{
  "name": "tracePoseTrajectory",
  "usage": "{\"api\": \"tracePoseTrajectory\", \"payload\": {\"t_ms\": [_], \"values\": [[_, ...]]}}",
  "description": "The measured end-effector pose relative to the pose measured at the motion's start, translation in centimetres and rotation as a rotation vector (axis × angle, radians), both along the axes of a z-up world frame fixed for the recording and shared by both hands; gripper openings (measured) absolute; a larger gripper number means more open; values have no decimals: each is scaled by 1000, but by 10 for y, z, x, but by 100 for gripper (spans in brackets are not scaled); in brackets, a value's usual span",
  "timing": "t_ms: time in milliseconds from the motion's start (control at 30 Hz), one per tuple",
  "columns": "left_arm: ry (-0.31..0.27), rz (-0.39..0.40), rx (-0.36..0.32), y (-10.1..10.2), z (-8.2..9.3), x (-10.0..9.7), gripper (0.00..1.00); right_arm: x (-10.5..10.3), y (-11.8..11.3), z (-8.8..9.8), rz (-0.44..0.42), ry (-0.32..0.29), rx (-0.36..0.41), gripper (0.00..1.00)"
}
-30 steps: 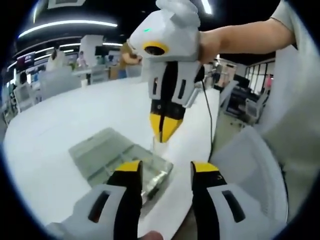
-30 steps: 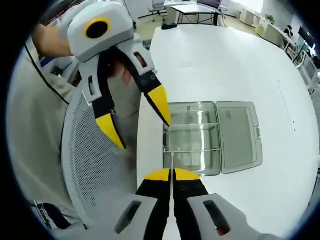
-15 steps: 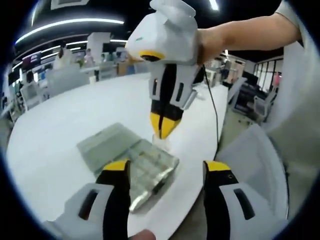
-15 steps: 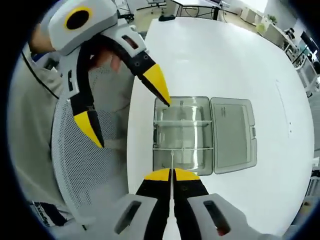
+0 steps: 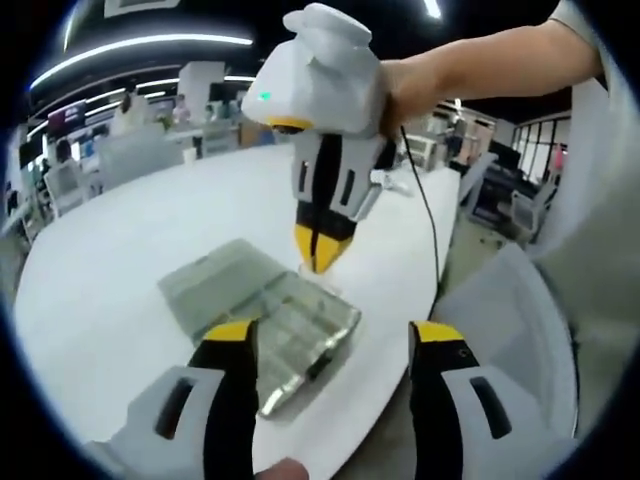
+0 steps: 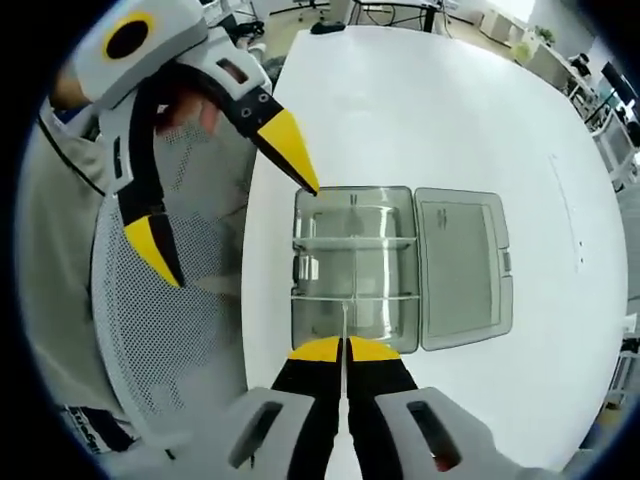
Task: Insert the divider into the dual guide fixture by aligning both edges with the guide slots and pushing it downward to the bottom, including one-sided entry, uneven engagement, binding, and posture correction.
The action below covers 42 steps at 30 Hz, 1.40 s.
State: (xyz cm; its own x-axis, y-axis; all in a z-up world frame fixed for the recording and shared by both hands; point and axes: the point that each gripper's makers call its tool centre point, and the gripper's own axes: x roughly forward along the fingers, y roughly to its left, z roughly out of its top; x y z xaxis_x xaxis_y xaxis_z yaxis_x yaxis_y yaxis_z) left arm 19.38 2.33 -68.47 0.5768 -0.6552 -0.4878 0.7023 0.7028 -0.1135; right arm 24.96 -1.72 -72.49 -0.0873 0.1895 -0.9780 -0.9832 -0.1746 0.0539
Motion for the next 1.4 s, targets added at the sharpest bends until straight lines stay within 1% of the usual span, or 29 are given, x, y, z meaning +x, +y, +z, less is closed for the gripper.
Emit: {"api": "tracePoseTrajectory", "payload": {"t_ms": [400, 567, 667, 933, 1133, 1400], "values": [[6, -1, -7, 0, 1, 2, 59, 3, 0, -9, 3, 14, -12, 0], [10, 0, -10, 0, 0, 2, 59, 6, -1, -13, 8, 1, -19, 0], [10, 0, -12, 1, 0, 3, 59, 7, -1, -15, 2, 4, -22, 0], [13, 5, -15, 4, -1, 3, 58, 6, -1, -19, -1, 15, -28, 0], [15, 7, -16, 6, -2, 3, 58, 5, 1, -20, 15, 8, -37, 0], [14, 6, -19, 6, 0, 3, 58, 6, 1, -20, 11, 11, -44, 0]]}}
